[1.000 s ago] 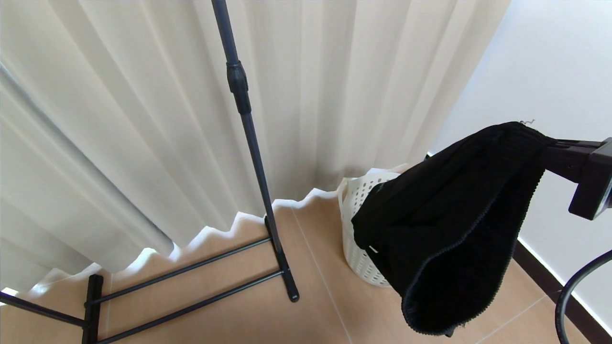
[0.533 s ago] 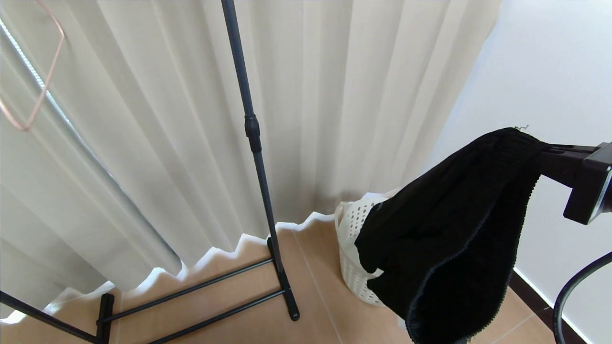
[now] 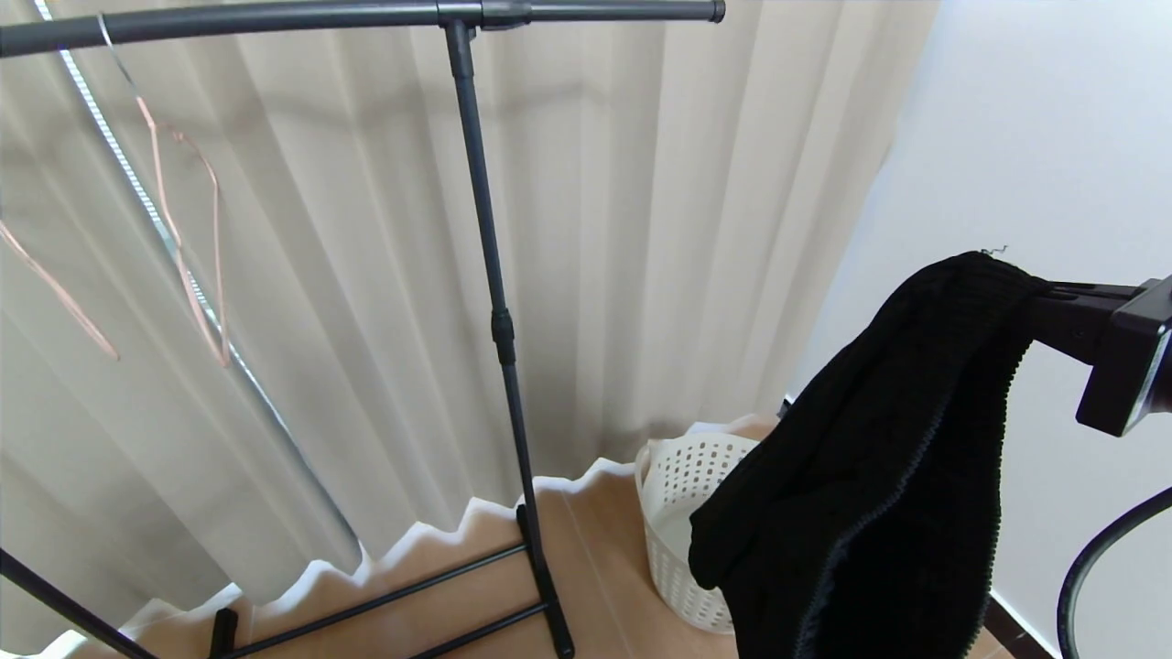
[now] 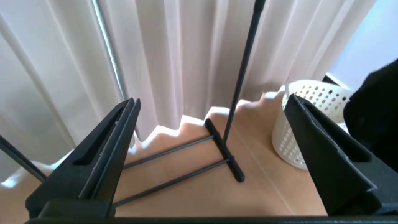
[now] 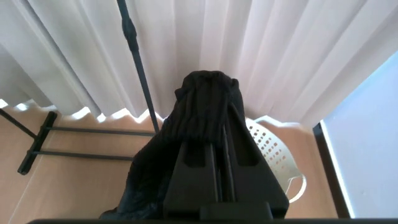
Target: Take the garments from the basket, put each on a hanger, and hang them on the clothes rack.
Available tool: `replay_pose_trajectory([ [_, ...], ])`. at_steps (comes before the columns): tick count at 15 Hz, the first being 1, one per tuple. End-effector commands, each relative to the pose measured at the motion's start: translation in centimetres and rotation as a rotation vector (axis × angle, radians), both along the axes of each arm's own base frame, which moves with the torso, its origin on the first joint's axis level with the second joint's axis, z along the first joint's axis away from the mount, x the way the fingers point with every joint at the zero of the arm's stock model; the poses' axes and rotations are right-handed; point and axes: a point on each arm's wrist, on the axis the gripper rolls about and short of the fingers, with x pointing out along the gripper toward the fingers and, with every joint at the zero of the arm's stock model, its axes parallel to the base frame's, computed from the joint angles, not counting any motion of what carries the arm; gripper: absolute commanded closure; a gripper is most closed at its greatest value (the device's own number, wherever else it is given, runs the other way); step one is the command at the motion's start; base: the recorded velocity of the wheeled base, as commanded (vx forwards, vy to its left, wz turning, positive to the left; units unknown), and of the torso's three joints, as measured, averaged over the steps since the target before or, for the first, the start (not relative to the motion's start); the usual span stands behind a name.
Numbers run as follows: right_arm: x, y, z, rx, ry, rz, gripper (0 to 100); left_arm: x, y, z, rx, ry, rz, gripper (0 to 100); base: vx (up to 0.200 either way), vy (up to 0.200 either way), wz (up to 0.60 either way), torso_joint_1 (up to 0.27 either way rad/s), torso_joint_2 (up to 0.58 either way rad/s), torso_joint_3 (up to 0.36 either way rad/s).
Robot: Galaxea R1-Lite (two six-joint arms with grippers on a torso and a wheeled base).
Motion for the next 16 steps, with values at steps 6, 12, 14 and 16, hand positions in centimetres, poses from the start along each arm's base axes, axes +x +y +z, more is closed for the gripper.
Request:
replay_pose_trajectory([
  [6,0.05,0.04,-0.26,-0.007,0.007,0.0,100,0.02,0.0,-0.02,0.001,0.002,0.002,0,0.0,0.0,0.0,0.196,-0.53,-0.247],
  [12,-0.09,-0.05,-0.35,-0.009,0.008,0.002,100,0.02,0.0,-0.02,0.002,0.002,0.0,0,0.0,0.0,0.0,0.237,-0.58,-0.338],
  [14,-0.14,-0.04,-0.41,-0.008,0.011,0.019,100,0.02,0.0,-0.02,0.001,0.002,0.002,0,0.0,0.0,0.0,0.232,-0.54,-0.312],
  [16,-0.14,-0.03,-0.62,-0.012,0.016,0.023,100,0.01,0.0,0.0,0.002,0.002,0.002,0,0.0,0.0,0.0,0.183,-0.42,-0.239],
])
